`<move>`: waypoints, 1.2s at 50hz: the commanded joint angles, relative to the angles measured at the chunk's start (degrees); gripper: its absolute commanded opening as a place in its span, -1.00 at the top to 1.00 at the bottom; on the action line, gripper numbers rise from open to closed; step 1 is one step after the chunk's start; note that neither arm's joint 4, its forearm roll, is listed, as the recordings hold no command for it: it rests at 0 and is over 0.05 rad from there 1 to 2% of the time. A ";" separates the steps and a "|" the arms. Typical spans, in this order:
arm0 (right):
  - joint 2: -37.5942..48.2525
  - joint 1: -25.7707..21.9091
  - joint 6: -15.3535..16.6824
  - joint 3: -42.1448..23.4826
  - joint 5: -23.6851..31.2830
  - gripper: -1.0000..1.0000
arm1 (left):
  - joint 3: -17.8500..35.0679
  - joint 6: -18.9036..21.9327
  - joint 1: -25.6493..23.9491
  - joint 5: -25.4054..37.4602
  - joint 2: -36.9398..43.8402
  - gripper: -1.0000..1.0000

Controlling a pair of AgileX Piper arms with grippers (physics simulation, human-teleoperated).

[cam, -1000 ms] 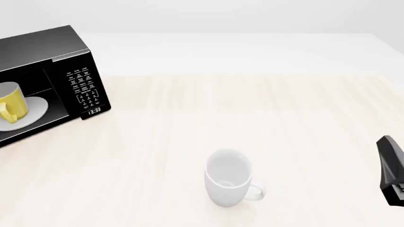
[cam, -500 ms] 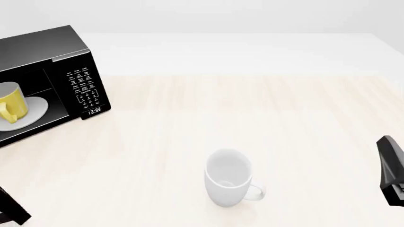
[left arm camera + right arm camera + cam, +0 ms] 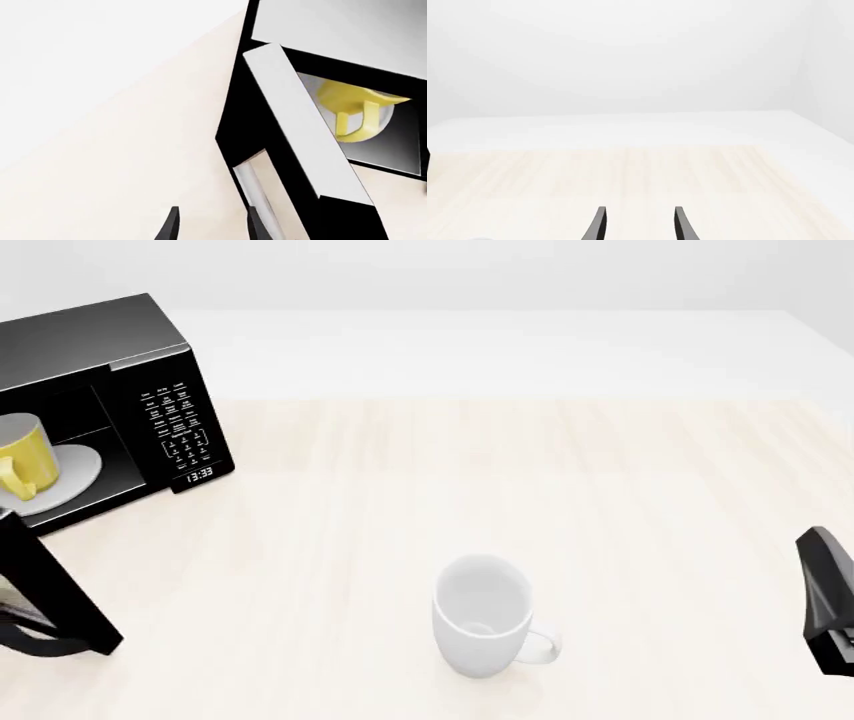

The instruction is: Put the yellow and white mug in the microwave and close it.

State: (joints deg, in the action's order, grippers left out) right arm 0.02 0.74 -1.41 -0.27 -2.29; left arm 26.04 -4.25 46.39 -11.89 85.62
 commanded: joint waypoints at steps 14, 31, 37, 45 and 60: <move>0.00 0.02 0.00 0.00 -0.03 -1.00 | 0.11 -2.59 -4.44 0.08 -0.02 -1.00; 0.00 0.03 0.02 0.00 -0.02 -1.00 | 0.86 -3.39 -6.50 0.03 -0.10 -1.00; 0.00 0.04 0.02 0.00 -0.02 -1.00 | 1.62 -3.56 -6.89 0.44 -0.19 -1.00; 0.00 0.05 0.02 0.00 -0.03 -1.00 | 1.96 -3.78 -7.47 0.36 -0.18 -1.00; 0.00 0.05 0.05 0.00 -0.04 -1.00 | 2.74 -3.85 -8.74 0.27 0.12 -1.00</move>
State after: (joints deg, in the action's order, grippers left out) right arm 0.02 0.79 -1.38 -0.27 -2.33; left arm 27.98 -7.32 38.68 -11.30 85.69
